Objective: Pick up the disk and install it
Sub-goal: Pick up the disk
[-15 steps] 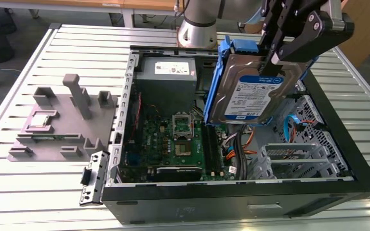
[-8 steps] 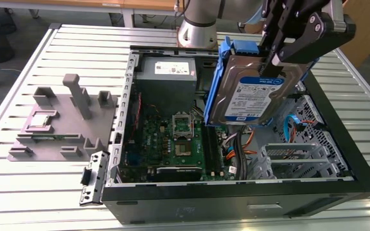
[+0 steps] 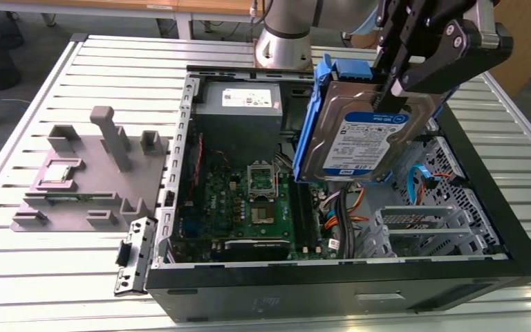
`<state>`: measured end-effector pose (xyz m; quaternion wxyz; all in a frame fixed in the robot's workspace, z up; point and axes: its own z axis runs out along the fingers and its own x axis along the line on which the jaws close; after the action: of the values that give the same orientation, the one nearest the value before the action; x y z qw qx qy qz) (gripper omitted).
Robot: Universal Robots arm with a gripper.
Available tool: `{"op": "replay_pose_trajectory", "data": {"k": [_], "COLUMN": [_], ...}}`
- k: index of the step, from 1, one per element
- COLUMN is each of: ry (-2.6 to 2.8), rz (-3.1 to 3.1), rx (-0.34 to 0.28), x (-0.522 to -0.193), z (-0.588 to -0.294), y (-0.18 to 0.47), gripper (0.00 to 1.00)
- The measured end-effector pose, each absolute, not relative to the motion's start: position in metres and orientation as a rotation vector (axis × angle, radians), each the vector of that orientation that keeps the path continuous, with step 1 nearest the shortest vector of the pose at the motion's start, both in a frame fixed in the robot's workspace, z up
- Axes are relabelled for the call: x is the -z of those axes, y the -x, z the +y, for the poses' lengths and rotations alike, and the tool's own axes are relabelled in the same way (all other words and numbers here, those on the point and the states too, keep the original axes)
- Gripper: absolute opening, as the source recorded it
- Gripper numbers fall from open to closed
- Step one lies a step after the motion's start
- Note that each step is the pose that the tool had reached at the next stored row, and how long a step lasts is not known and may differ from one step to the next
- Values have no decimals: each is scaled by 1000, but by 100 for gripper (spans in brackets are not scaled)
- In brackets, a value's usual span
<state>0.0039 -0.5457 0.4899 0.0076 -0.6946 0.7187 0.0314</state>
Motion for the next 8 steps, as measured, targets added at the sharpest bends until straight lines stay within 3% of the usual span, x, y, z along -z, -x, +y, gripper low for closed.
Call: {"op": "replay_pose_trajectory", "data": {"k": [8], "ry": [2172], "rz": [2247], "rx": [-98], "x": [-490], "z": [-548], "y": [-8], "gripper": [35]}}
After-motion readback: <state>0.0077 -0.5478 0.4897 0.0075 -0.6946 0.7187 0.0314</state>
